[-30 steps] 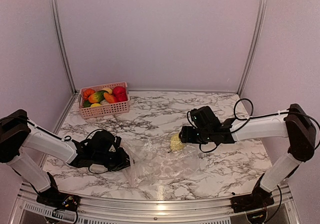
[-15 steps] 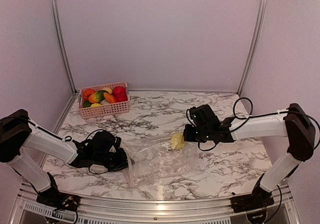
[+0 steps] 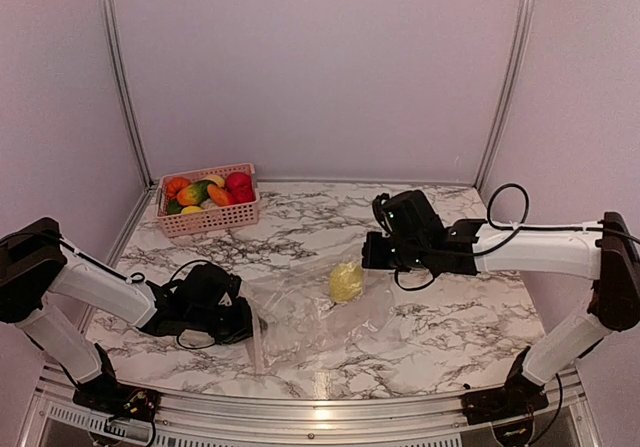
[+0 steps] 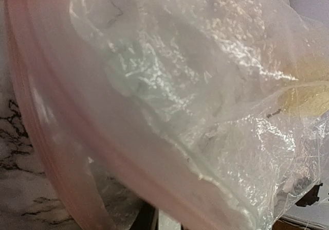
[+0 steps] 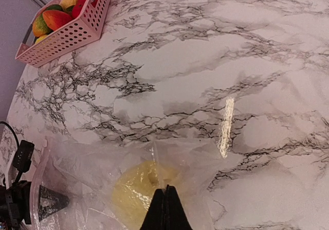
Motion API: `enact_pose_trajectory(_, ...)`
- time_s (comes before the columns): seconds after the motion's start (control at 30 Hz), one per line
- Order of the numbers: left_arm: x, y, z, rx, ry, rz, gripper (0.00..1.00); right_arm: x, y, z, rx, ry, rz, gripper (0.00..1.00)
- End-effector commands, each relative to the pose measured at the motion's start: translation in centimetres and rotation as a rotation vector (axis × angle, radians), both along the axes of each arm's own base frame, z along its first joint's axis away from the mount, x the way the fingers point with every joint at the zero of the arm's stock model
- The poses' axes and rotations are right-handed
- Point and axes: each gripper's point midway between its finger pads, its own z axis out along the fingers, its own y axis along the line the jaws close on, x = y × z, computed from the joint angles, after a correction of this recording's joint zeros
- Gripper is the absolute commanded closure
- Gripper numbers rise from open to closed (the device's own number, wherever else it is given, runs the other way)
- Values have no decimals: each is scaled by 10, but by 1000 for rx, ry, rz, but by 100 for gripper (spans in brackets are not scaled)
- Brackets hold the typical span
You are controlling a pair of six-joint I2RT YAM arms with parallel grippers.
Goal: Open the zip-top bag and remove the fake food
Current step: Adjust the zipper food storage bag at the center of the board.
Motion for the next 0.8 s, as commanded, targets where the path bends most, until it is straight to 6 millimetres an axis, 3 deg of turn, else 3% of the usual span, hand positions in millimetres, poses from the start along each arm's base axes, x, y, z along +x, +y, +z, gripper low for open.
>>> enact_pose_trajectory(0.0,-4,8,-13,43,2,0,85,-2,1,34,7,-57,3,100)
enact_pose_trajectory(0.47,-6,11,-24,67,18,7,85,-15,2,80,45,-122,24,100)
enact_pose_trajectory(0.77,-6,9,-23,51,7,-1,85,-19,5,88,59,-127,46,100)
